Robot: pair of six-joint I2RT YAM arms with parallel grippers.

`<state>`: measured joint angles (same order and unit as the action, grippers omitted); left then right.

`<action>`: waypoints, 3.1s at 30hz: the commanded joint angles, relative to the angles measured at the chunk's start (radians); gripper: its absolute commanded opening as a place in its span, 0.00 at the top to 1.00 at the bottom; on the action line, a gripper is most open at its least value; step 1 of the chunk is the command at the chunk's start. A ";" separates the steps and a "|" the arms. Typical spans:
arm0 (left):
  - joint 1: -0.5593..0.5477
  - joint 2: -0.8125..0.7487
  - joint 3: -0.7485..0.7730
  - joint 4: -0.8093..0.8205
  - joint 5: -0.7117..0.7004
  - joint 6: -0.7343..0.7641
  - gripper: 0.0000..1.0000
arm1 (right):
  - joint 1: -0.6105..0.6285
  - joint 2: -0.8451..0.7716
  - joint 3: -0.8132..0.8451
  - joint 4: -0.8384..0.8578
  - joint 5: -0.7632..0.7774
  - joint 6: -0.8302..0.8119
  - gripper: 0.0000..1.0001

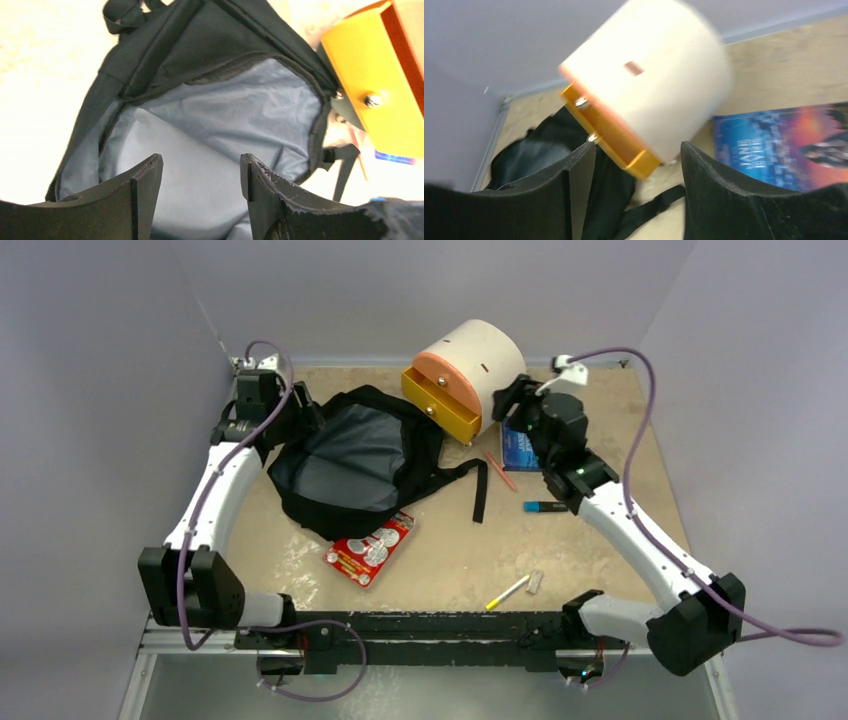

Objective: Pack the student bag
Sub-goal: Pick up the book from the center of the board.

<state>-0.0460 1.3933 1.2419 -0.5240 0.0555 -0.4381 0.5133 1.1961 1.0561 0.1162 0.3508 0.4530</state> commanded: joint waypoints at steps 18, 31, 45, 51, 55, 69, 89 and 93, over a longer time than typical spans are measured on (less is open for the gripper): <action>-0.294 -0.165 -0.185 0.004 0.181 -0.129 0.35 | -0.654 0.473 0.129 -0.021 -0.223 -0.063 0.21; -0.295 -0.145 -0.188 0.016 0.256 -0.094 0.35 | -0.772 0.796 0.328 -0.114 -0.505 -0.327 0.25; -0.294 -0.158 -0.201 0.014 0.265 -0.093 0.35 | -0.777 0.884 0.339 -0.160 -0.644 -0.375 0.29; -0.295 -0.151 -0.200 0.019 0.286 -0.092 0.35 | -0.794 0.876 0.305 -0.168 -0.746 -0.370 0.29; -0.295 -0.151 -0.203 0.019 0.293 -0.094 0.35 | -0.827 0.862 0.279 -0.168 -0.776 -0.339 0.30; -0.300 -0.155 -0.199 0.024 0.336 -0.095 0.36 | -0.855 0.890 0.241 -0.161 -0.830 -0.300 0.45; -0.388 -0.166 -0.195 0.179 0.406 -0.138 0.38 | -0.855 0.492 0.042 0.022 -0.649 -0.016 1.00; -0.471 -0.189 -0.215 0.253 0.325 -0.190 0.38 | -0.855 0.329 -0.052 0.031 -0.574 0.105 1.00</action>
<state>-0.4511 1.2533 1.0355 -0.4023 0.4492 -0.5701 -0.3412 1.6997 1.0470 0.0784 -0.3264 0.4046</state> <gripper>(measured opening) 0.620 0.060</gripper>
